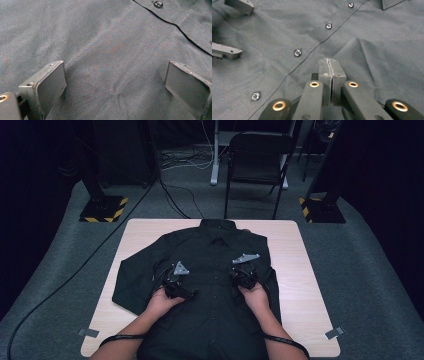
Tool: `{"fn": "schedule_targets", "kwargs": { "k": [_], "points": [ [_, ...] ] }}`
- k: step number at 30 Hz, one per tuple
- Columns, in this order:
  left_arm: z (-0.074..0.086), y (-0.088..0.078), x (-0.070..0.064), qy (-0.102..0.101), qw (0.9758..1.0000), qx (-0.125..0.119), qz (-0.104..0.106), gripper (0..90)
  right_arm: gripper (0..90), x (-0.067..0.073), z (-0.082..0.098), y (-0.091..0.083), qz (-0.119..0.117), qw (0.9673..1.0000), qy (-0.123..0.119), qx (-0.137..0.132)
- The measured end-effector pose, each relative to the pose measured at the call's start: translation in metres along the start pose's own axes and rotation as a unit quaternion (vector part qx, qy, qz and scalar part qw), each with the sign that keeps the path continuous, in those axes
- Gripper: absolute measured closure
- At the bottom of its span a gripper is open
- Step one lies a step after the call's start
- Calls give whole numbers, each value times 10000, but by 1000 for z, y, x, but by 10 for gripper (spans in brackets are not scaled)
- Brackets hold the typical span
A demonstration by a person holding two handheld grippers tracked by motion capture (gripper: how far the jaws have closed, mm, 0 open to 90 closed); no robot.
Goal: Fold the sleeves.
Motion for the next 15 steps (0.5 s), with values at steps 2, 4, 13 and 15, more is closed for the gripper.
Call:
{"fn": "schedule_targets", "kwargs": {
  "k": [2,4,13,15],
  "points": [
    [0,0,0,1,10000,0,0,34,890,1,2,4,4,10000,3,32],
    [0,0,0,11,10000,-1,-5,34,862,2,3,7,10,10000,-2,29],
    [0,0,0,0,10000,-1,0,34,681,-4,5,7,67,9999,75,-28],
    [0,0,0,1,10000,1,-1,34,631,-6,7,6,107,9999,87,-50]
  ]
}}
Point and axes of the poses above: each handheld gripper's, and its own axes: y roughly forward along the jaws, z roughly out of its underside, x roughly to its left, the point moved 7 cm from there along y, roughly forward along the jaws, and after that the axes turned 10 degrees about -y, right-handed, at the moved point
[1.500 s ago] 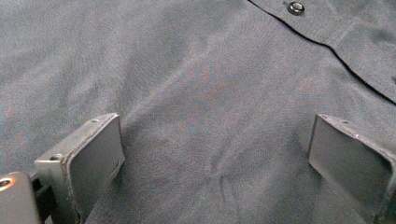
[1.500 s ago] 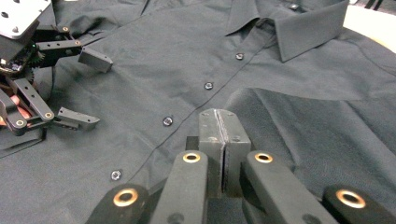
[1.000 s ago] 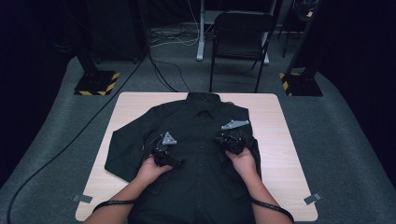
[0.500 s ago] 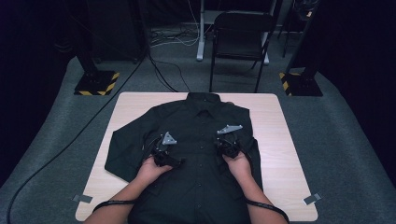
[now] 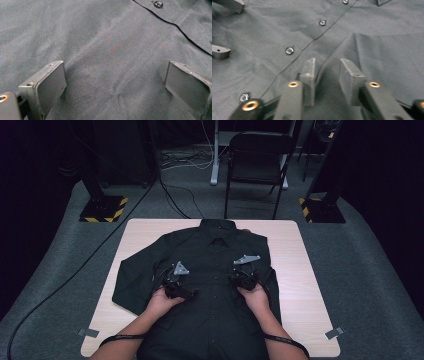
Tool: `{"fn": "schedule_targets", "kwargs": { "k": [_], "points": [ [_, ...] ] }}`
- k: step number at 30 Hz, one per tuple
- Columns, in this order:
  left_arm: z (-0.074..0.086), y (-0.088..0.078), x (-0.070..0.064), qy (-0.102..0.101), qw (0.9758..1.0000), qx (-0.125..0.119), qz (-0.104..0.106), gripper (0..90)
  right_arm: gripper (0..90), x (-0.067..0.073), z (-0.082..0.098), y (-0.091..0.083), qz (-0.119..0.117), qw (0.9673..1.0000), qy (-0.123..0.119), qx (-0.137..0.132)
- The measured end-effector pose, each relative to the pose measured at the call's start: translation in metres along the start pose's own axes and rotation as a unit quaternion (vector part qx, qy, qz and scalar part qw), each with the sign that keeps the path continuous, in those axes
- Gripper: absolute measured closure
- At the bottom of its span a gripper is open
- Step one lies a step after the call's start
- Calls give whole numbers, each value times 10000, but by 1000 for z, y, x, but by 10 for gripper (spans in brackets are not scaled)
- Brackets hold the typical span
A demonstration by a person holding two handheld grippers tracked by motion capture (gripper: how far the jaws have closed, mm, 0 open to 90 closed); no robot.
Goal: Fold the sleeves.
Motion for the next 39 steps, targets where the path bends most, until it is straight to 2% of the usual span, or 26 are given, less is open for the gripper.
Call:
{"fn": "schedule_targets", "kwargs": {
  "k": [3,6,9,14,19,26,32,39],
  "points": [
    [0,0,0,0,10000,-1,1,34,557,-2,2,-4,6,9999,-22,-104],
    [0,0,0,-1,10000,-2,0,34,514,-2,4,-10,19,9998,-118,-145],
    [0,0,0,-1,10000,-2,0,34,489,-4,6,-15,-35,9998,-89,-162],
    [0,0,0,-2,10000,-2,0,34,482,-6,14,-18,-53,9999,-162,-11],
    [0,0,0,-2,10000,-3,-1,34,458,-3,27,-18,-185,9993,-268,176],
    [0,0,0,-2,10000,-2,-1,34,439,5,32,-14,-254,9990,-302,188],
    [0,0,0,-2,10000,2,2,34,414,12,36,-7,-160,9993,-283,157],
    [0,1,-1,63,10000,59,44,2,381,16,38,-5,10,9997,-229,-84]
  ]
}}
Point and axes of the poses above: each handheld gripper's, and its own axes: y roughly forward along the jaws, z roughly out of its underside, x roughly to its left, the point moved 7 cm from there along y, roughly forward along the jaws, and after that the axes turned 10 degrees about -y, right-handed, at the moved point
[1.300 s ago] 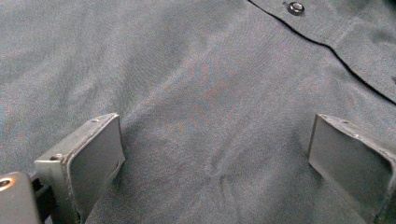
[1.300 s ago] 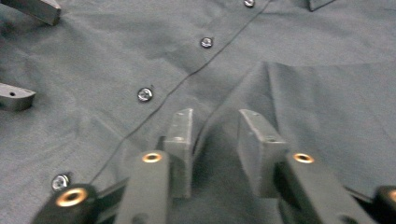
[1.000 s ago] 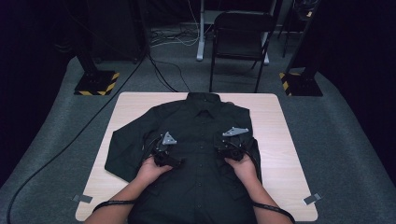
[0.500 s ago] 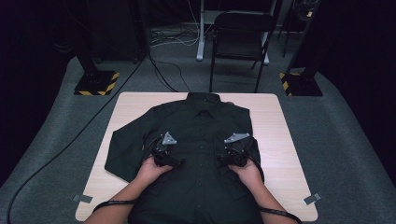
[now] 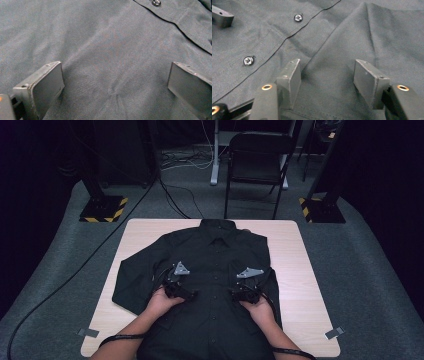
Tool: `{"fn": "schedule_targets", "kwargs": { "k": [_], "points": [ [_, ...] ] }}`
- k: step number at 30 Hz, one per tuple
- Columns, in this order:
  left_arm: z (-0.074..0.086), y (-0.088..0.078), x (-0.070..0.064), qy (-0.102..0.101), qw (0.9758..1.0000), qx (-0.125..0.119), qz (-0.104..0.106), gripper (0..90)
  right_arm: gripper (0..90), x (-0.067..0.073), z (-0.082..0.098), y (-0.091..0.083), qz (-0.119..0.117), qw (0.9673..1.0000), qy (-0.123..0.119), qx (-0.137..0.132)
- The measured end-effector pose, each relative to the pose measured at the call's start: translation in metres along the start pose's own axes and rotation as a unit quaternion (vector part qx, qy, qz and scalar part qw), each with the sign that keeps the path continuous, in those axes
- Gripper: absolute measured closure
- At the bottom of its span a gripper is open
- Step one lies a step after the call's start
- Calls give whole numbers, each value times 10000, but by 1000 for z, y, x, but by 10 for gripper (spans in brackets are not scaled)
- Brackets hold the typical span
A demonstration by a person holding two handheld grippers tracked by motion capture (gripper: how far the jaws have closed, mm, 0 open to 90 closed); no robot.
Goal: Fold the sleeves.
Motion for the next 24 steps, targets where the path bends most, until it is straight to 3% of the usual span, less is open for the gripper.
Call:
{"fn": "schedule_targets", "kwargs": {
  "k": [8,13,24],
  "points": [
    [-1,-1,0,-11,9999,114,-20,10,347,1,2,0,47,9999,26,-120],
    [-1,-4,2,-34,9998,177,-8,64,328,1,2,0,46,9999,33,-124],
    [-3,-18,12,-292,9995,79,36,95,261,4,2,2,20,9999,-63,-79]
  ]
}}
Point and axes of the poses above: each handheld gripper's, and its own axes: y roughly forward along the jaws, z roughly out of its underside, x roughly to its left, the point moved 7 cm from there along y, roughly forward along the jaws, and after that the axes turned 10 degrees about -y, right-handed, at the moved point
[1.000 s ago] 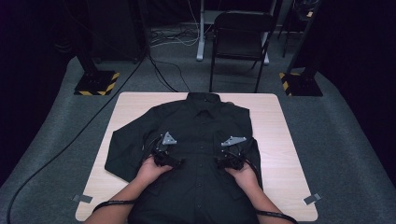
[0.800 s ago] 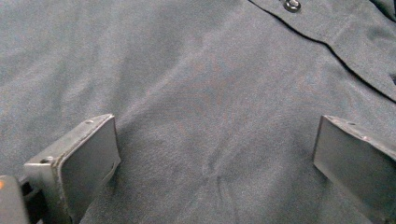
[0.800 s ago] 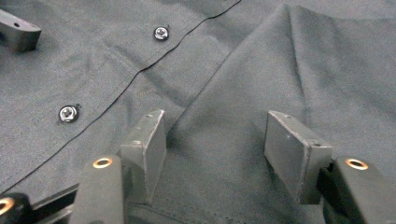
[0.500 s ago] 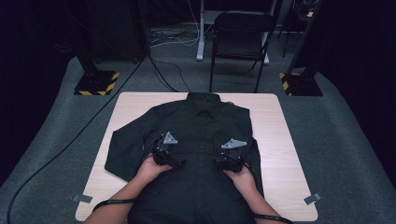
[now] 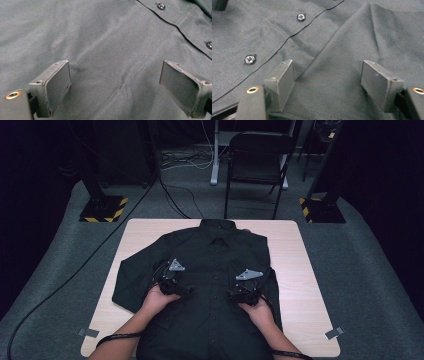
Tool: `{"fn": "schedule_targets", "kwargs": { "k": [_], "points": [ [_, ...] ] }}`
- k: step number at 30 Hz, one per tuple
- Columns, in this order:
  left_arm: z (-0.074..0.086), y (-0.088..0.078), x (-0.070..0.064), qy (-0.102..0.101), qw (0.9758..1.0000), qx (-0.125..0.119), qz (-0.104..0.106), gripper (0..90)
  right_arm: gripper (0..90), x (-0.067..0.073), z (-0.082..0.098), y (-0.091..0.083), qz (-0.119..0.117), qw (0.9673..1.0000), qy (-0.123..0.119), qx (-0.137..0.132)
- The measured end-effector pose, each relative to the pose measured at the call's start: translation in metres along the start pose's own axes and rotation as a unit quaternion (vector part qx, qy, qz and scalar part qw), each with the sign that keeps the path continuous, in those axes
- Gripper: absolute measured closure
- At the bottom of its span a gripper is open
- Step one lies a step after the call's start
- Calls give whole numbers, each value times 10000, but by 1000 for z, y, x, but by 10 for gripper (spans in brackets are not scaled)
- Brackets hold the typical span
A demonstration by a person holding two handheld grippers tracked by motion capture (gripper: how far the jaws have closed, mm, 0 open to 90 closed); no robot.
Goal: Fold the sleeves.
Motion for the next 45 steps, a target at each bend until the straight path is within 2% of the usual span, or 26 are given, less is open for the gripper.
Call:
{"fn": "schedule_targets", "kwargs": {
  "k": [20,26,32,45],
  "points": [
    [-2,-22,22,-408,9987,-290,-31,98,242,0,0,0,-28,10000,-19,18],
    [0,-28,32,-506,9981,-323,-138,98,229,1,0,1,-29,10000,-16,28],
    [3,-35,45,-712,9965,-390,-221,104,223,1,0,1,-36,10000,-19,47],
    [5,-50,65,-955,9932,-533,-405,137,215,1,-1,1,-46,10000,-28,51]
  ]
}}
Point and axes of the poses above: each handheld gripper's, and its own axes: y roughly forward along the jaws, z roughly out of its underside, x roughly to its left, the point moved 7 cm from there along y, roughly forward along the jaws, and after that the axes turned 10 degrees about -y, right-handed, at the moved point
